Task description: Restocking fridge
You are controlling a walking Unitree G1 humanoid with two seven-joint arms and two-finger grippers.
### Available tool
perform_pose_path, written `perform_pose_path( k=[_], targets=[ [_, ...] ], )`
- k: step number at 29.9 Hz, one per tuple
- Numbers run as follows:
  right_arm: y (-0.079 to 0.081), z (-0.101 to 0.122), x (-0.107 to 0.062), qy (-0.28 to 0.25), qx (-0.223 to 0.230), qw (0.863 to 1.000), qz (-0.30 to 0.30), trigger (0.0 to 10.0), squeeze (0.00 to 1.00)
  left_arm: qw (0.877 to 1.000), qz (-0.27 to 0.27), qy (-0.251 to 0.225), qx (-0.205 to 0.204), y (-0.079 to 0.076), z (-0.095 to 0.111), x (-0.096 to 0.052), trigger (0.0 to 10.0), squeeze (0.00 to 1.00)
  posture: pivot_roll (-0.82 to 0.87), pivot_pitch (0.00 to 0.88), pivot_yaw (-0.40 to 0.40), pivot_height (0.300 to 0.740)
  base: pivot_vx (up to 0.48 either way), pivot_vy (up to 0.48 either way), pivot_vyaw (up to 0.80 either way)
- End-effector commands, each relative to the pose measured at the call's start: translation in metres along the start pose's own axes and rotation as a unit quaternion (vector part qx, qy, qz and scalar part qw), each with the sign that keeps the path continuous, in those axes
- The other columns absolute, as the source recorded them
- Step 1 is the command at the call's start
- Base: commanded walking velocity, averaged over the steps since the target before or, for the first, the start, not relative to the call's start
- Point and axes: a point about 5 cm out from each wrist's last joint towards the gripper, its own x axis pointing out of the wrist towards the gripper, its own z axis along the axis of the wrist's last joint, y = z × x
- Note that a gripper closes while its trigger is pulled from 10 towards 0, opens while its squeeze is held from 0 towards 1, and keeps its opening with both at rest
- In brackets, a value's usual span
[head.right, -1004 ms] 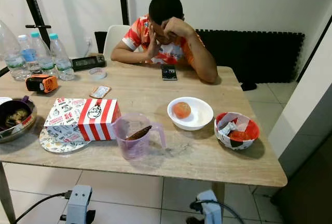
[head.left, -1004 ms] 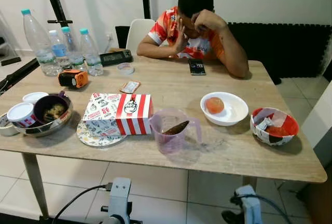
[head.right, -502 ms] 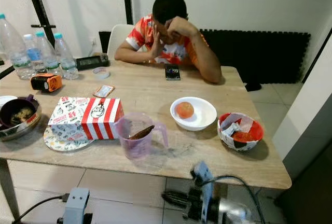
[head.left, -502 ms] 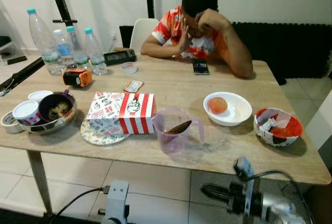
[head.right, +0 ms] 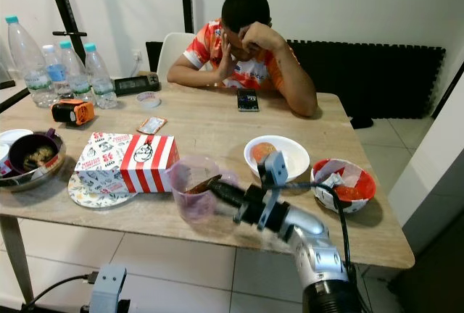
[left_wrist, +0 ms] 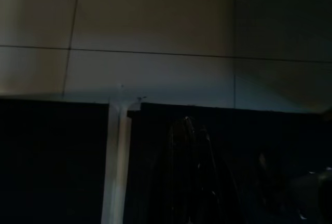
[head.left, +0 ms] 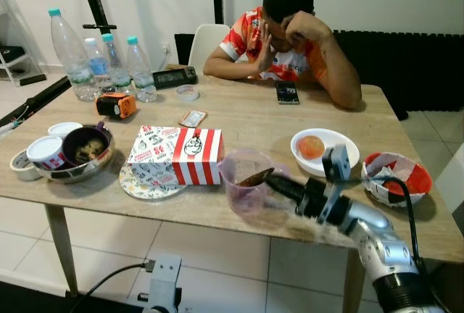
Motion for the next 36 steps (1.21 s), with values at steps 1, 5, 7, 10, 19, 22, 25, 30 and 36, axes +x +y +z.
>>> perform_pose_path(
  k=[1,5,7,10,19,22,25,30,36],
  targets=[
    [-0.015,-0.004,-0.005,0.005,-0.001,0.997,-0.071,10.0,1.00,1.000,0.004,0.008,0.005,0.002,-0.004,-0.002,10.0,0.00,0.05,0.000,-0.010,0.740,0.000,0.000,0.00],
    [-0.026,0.014,-0.004,-0.051,0.037,0.992,-0.108,10.0,1.00,1.000,0.007,0.007,0.003,0.003,-0.004,-0.002,10.0,0.00,0.05,0.000,-0.017,0.740,0.000,0.000,0.00],
    [-0.027,0.017,-0.004,-0.062,0.044,0.991,-0.110,10.0,1.00,1.000,0.007,0.007,0.002,0.004,-0.005,-0.002,10.0,0.00,0.05,0.000,-0.017,0.740,0.000,0.000,0.00],
    [-0.029,0.026,-0.003,-0.082,0.047,0.989,-0.110,10.0,1.00,1.000,0.008,0.008,0.001,0.004,-0.005,-0.002,10.0,0.00,0.05,0.000,-0.016,0.740,0.000,0.000,0.00],
    [-0.050,0.024,-0.012,-0.032,-0.019,0.984,-0.175,10.0,0.51,1.000,0.007,0.014,-0.001,0.005,-0.007,-0.003,10.0,0.00,0.04,0.000,-0.015,0.740,0.000,0.000,0.00],
    [-0.054,0.020,-0.016,-0.013,-0.037,0.981,-0.190,10.0,0.00,1.000,0.008,0.015,-0.001,0.005,-0.007,-0.003,10.0,0.00,0.04,0.000,-0.015,0.740,0.000,0.000,0.00],
    [-0.059,0.018,-0.022,-0.007,-0.031,0.979,-0.201,10.0,0.00,1.000,0.009,0.018,-0.002,0.005,-0.009,-0.003,10.0,0.00,0.04,0.000,-0.015,0.740,0.000,0.000,0.00],
    [-0.064,0.017,-0.026,-0.002,-0.041,0.976,-0.214,10.0,0.00,1.000,0.010,0.022,-0.002,0.006,-0.010,-0.004,10.0,0.00,0.04,0.000,-0.018,0.740,0.000,0.000,0.00],
    [-0.055,0.005,-0.024,0.026,-0.073,0.983,-0.167,10.0,0.00,1.000,0.009,0.027,0.001,0.007,-0.012,-0.004,10.0,0.00,0.04,0.000,-0.011,0.740,0.000,0.000,0.00]
  ],
)
